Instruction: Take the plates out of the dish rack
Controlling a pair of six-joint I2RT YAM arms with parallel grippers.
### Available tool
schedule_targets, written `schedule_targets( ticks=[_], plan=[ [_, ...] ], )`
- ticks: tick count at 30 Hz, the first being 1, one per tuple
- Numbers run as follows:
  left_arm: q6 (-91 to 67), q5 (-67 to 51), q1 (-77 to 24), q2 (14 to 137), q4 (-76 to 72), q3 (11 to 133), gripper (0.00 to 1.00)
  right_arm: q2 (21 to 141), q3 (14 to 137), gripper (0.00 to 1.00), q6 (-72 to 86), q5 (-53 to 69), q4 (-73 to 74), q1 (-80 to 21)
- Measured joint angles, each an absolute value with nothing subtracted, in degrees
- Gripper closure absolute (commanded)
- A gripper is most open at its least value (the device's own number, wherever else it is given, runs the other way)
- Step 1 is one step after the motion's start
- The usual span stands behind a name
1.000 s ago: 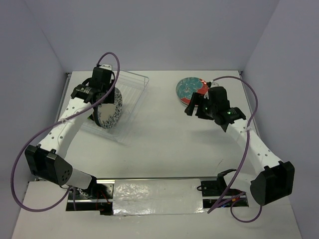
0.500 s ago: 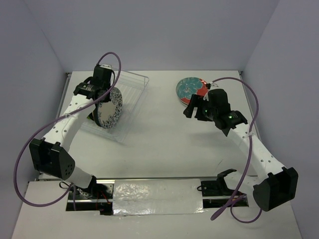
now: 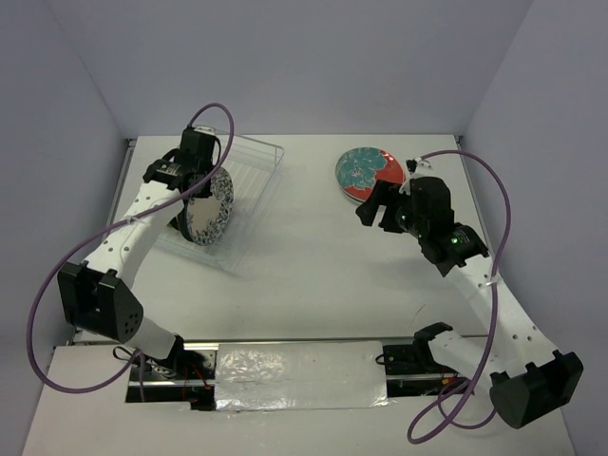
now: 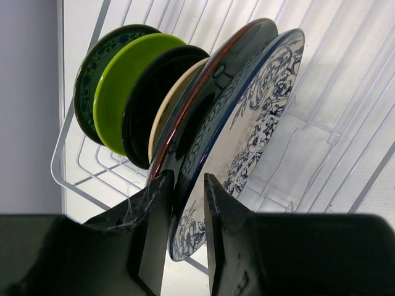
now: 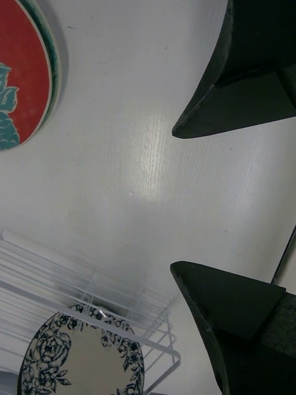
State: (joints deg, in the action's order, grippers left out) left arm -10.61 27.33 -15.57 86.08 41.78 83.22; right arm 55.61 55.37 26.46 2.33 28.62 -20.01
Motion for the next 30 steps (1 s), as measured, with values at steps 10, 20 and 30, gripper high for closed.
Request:
schedule_targets(
  ticks=[10,20,30],
  plan=[
    [-9.2,28.4,-15.8,86.6,42.5,82.7,0.78,54.0,55.4,0.12,27.2,2.1,28.7,-20.0],
    [-9.3,32.9,-19.9,86.6,45.9,83.5,1.00,53.1,55.4,0.13,27.9,1.6,28.7,-20.1],
    [-9.0,35.3,-21.6,86.2,52.9,90.0,1.00,53.1,55.4,0.13,28.8,1.1,28.7,-20.1]
  ],
)
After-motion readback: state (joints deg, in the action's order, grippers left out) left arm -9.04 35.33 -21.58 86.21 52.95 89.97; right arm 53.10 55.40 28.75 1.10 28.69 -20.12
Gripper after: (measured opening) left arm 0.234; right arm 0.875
